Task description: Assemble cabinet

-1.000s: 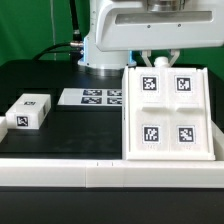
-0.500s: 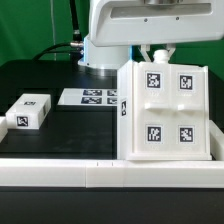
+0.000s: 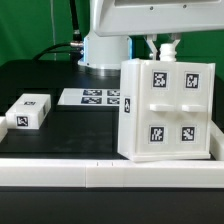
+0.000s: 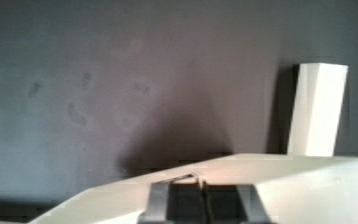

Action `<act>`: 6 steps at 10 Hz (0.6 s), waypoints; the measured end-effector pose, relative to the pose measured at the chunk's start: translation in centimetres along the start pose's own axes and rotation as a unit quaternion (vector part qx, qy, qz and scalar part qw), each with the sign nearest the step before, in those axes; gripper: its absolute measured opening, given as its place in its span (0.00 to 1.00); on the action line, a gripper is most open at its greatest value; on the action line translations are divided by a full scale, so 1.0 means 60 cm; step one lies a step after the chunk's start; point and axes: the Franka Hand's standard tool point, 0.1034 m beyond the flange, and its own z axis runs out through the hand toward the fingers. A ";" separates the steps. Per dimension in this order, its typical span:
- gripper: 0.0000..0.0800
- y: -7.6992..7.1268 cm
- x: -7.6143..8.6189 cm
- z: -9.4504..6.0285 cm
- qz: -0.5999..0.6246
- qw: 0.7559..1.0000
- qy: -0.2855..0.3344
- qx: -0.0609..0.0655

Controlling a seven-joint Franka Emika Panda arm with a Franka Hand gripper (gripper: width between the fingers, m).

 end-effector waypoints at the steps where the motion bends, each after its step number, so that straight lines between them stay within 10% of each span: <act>1: 0.00 -0.014 0.000 0.002 0.000 1.000 -0.002 -0.001; 6: 0.00 -0.054 -0.001 0.024 0.005 1.000 -0.010 -0.002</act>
Offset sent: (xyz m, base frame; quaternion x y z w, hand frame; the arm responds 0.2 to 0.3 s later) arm 0.0084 0.0207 -0.0079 -0.0146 -0.0002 0.0235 0.9996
